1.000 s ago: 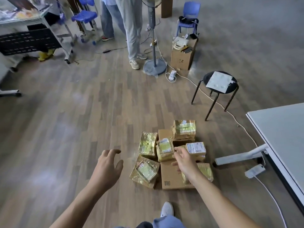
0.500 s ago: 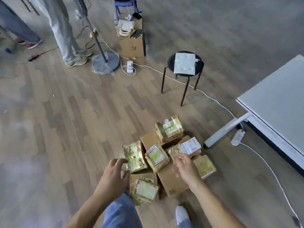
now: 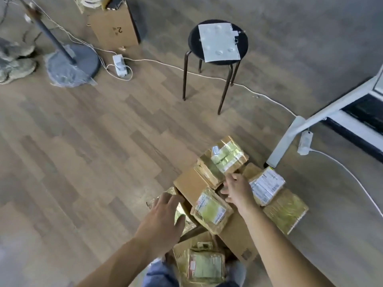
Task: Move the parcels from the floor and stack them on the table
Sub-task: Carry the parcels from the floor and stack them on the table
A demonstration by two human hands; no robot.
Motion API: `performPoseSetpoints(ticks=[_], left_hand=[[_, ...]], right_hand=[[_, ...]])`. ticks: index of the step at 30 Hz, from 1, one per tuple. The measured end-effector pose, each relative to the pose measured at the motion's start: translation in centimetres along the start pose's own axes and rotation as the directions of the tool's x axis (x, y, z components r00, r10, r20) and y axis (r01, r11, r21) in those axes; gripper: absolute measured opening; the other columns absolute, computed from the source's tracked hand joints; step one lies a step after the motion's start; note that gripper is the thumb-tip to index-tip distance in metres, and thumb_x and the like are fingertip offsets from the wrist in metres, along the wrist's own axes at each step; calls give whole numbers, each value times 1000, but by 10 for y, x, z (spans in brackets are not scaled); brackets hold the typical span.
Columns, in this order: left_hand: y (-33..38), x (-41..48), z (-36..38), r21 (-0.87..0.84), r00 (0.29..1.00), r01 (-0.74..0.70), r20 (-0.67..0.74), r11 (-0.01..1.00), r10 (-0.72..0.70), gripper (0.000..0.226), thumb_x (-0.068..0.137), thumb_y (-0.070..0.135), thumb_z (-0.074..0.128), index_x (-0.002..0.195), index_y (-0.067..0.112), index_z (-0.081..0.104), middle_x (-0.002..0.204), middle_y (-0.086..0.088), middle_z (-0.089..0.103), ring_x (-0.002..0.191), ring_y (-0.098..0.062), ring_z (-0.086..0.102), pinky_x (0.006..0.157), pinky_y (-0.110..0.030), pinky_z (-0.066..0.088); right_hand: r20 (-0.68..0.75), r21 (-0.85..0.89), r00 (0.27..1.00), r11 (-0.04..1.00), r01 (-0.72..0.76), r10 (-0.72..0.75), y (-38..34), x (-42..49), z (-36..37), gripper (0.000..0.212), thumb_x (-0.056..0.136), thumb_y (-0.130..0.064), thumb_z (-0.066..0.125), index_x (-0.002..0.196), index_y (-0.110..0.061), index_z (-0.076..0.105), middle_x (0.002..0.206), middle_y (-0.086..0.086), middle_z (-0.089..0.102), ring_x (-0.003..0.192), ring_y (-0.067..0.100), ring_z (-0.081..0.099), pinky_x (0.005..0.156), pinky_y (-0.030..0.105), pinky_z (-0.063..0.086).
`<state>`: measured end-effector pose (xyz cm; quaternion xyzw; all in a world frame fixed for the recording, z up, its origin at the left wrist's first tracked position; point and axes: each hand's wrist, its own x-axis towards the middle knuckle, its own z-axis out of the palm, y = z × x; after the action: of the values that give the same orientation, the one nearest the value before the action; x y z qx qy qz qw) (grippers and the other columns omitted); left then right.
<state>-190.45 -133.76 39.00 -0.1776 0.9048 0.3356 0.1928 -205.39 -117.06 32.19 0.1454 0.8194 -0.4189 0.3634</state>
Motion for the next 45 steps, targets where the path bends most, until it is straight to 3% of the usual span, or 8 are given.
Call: performPoseSetpoints(ticks=[5, 11, 15, 24, 31, 36, 39, 45], left_hand=[[-20, 64, 36, 13, 998, -46, -46, 999, 47, 35, 95, 32, 45, 130, 33, 43, 129, 12, 39, 121, -8, 43, 89, -14, 30], [-30, 109, 70, -27, 999, -36, -12, 999, 36, 34, 95, 31, 46, 129, 30, 43, 131, 9, 40, 122, -11, 43, 90, -21, 35], [-28, 118, 78, -9, 998, -55, -12, 998, 55, 34, 95, 32, 47, 129, 31, 42, 132, 9, 40, 120, -10, 45, 92, -21, 36], [9, 65, -11, 10, 998, -50, -24, 999, 50, 40, 93, 33, 52, 131, 22, 46, 132, 0, 46, 119, -18, 50, 98, -30, 42], [113, 3, -106, -337, 998, 10, -51, 941, -29, 69, 83, 60, 55, 130, 10, 47, 122, -9, 53, 113, -27, 53, 99, -47, 44], [191, -48, -123, -369, 989, -119, -131, 922, 75, 46, 86, 60, 51, 73, 17, 59, 67, 0, 63, 64, -16, 61, 53, -28, 44], [243, -73, -127, -367, 973, -209, -172, 906, 155, 40, 89, 52, 53, 72, 17, 55, 61, 3, 58, 58, -13, 55, 50, -25, 35], [343, -144, -99, -324, 920, -359, -280, 875, 274, 49, 91, 53, 51, 72, 8, 60, 53, 4, 59, 44, -5, 52, 43, -22, 37]], right_hand=[[-47, 29, 984, 985, -171, 173, 21, 84, 37, 54, 103, -43, 34, 123, 5, 51, 110, 18, 63, 92, 31, 69, 78, 50, 59], [-40, 446, 907, 820, -358, 418, 54, 133, 53, 49, 97, -41, 54, 130, -6, 43, 92, 13, 57, 78, 30, 71, 64, 46, 61], [26, 495, 906, 782, -379, 423, 64, 145, 55, 32, 98, -27, 58, 115, -1, 51, 87, 16, 58, 72, 28, 71, 53, 39, 60], [-23, 284, 993, 954, -102, 113, 20, 38, 4, 17, 99, -24, 54, 94, -7, 53, 85, 18, 65, 46, 14, 62, 49, 29, 55], [9, 47, 973, 972, 230, -231, -49, -160, -95, 19, 97, -38, 54, 107, -23, 60, 92, 5, 65, 60, 9, 65, 51, 24, 51], [-198, -393, 876, 854, 341, -440, -76, -255, -169, 29, 97, -42, 53, 82, -16, 50, 67, -1, 55, 52, 13, 52, 50, 32, 37], [-236, -462, 821, 803, 376, -520, -76, -298, -218, 31, 97, -44, 50, 76, -22, 44, 60, -5, 45, 44, 4, 43, 43, 19, 28], [-434, -476, 589, 729, 491, -681, -33, -374, -305, 31, 98, -48, 42, 72, -31, 38, 65, -7, 43, 55, 6, 44, 50, 25, 30]])
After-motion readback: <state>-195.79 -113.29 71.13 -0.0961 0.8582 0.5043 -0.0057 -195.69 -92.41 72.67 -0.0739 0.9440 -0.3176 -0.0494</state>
